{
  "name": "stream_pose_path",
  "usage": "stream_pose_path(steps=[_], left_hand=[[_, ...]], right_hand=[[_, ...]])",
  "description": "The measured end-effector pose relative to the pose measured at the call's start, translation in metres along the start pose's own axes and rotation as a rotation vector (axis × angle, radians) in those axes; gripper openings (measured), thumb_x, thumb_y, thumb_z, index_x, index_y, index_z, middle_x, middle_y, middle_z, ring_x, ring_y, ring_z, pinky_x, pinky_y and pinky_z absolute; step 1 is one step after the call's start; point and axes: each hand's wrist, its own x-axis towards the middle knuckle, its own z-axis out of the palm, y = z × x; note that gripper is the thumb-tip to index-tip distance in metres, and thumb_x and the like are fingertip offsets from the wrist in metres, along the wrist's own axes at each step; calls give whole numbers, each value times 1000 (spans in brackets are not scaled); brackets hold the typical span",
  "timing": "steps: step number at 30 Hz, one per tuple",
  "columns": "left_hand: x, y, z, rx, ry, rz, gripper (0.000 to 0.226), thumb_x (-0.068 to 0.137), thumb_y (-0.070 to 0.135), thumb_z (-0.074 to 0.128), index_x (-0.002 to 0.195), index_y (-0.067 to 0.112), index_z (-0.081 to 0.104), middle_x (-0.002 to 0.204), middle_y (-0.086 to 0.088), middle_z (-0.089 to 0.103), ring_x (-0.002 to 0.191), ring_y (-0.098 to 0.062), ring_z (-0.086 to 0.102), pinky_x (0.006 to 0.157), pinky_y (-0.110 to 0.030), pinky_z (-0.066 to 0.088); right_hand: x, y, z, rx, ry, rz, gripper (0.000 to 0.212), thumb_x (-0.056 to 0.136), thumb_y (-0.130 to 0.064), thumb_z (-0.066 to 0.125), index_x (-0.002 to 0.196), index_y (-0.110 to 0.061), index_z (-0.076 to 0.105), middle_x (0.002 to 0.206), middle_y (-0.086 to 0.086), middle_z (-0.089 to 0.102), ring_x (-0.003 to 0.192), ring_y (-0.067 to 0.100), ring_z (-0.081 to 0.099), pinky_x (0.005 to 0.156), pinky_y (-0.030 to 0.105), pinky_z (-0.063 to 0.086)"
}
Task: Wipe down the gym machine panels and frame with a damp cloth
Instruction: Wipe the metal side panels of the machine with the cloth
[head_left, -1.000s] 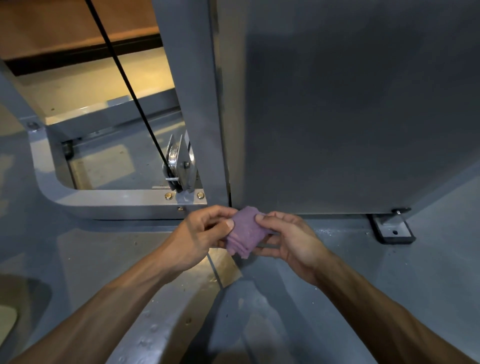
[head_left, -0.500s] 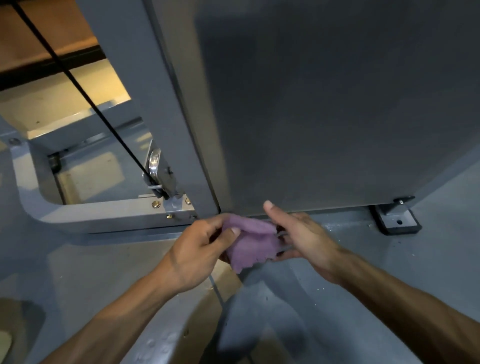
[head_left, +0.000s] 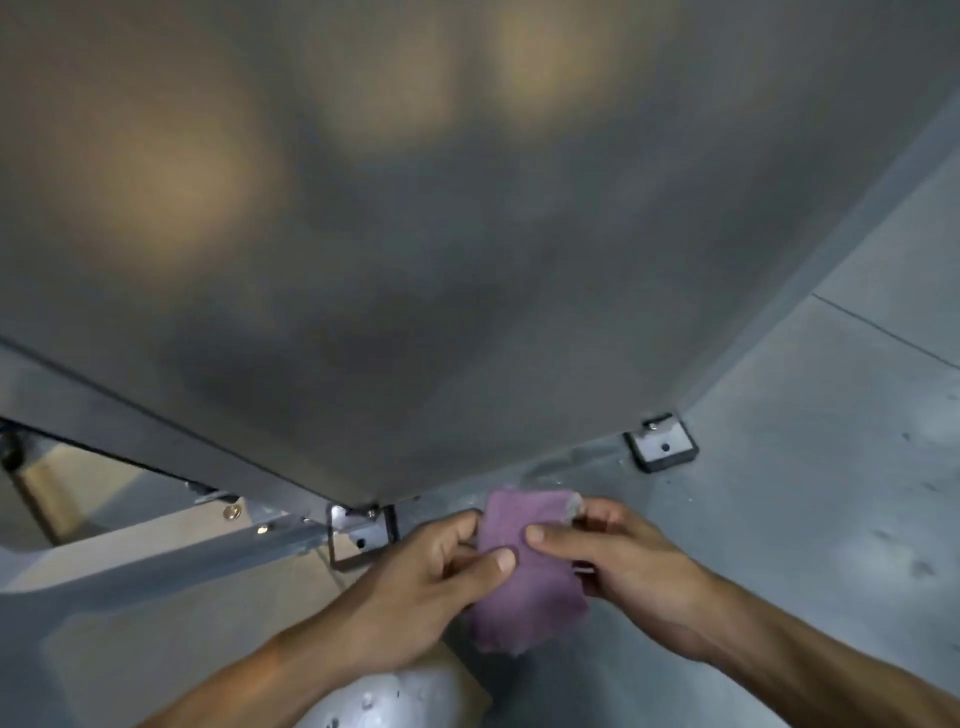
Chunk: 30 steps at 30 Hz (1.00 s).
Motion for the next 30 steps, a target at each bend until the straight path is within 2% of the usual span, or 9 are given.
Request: stream_pose_path(steps=[3, 7, 9, 13, 17, 21, 23, 27, 30], left_hand=[[-9, 33, 27, 2, 8, -45, 28, 102, 21, 63, 125, 6, 67, 113, -7, 78, 99, -11, 68, 85, -26, 54], [-31, 80, 54, -47, 28, -62, 27, 96, 19, 70, 118, 3, 71, 103, -9, 77, 90, -15, 68, 80, -32, 56], [-46, 108, 66, -100, 22, -54, 20, 98, 7, 68, 118, 3, 70, 102, -1, 78, 91, -11, 71, 80, -25, 55], [-77, 171, 87, -144, 86, -11, 36, 92, 13, 69, 127, 6, 68, 120, -8, 76, 113, -21, 71, 94, -30, 55], [-109, 243, 104, -143, 199, -17, 26, 90, 17, 70, 115, 12, 74, 108, -7, 78, 101, -16, 71, 87, -31, 55], [-132, 301, 112, -111, 242, 4, 30, 91, 25, 69, 116, 7, 72, 111, -13, 77, 101, -22, 71, 92, -43, 56], [-146, 328, 122, -101, 260, -1, 31, 92, 26, 69, 116, 7, 72, 112, -13, 77, 102, -22, 71, 93, -45, 55], [-172, 377, 139, -81, 335, -6, 31, 92, 28, 69, 115, 8, 72, 110, -10, 77, 101, -23, 73, 91, -48, 57], [-200, 424, 155, -62, 403, 19, 29, 93, 30, 69, 114, 11, 74, 107, -7, 78, 99, -23, 74, 85, -40, 59]], right_hand=[[-47, -20, 4, 103, 115, 14, 20, 92, -18, 70, 105, -5, 78, 99, 15, 77, 84, 21, 73, 67, 25, 54], [-99, -54, 16, 183, 175, 12, 43, 89, -37, 74, 113, -2, 74, 110, 27, 73, 104, 48, 69, 89, 52, 56], [-123, -73, 23, 266, 166, 27, 54, 82, -41, 78, 117, -1, 72, 116, 30, 70, 104, 43, 68, 88, 50, 55], [-171, -123, 46, 451, 83, 4, 58, 79, -30, 79, 126, 2, 67, 125, 35, 64, 106, 39, 64, 89, 46, 54], [-220, -183, 74, 472, 91, -28, 54, 75, -21, 82, 123, -1, 67, 125, 39, 60, 105, 43, 63, 96, 65, 46], [-256, -232, 90, 385, 149, -55, 38, 81, -6, 78, 119, -2, 71, 117, 30, 70, 99, 40, 69, 91, 55, 53], [-275, -255, 96, 329, 161, -67, 38, 81, -10, 75, 119, -6, 72, 115, 26, 72, 97, 38, 70, 81, 47, 55], [-311, -299, 105, 174, 166, -91, 35, 85, -17, 77, 119, -15, 71, 113, 16, 75, 103, 39, 72, 76, 41, 55], [-342, -338, 114, 106, 136, -103, 36, 86, -14, 69, 122, -16, 68, 111, 11, 76, 103, 33, 74, 77, 38, 61]])
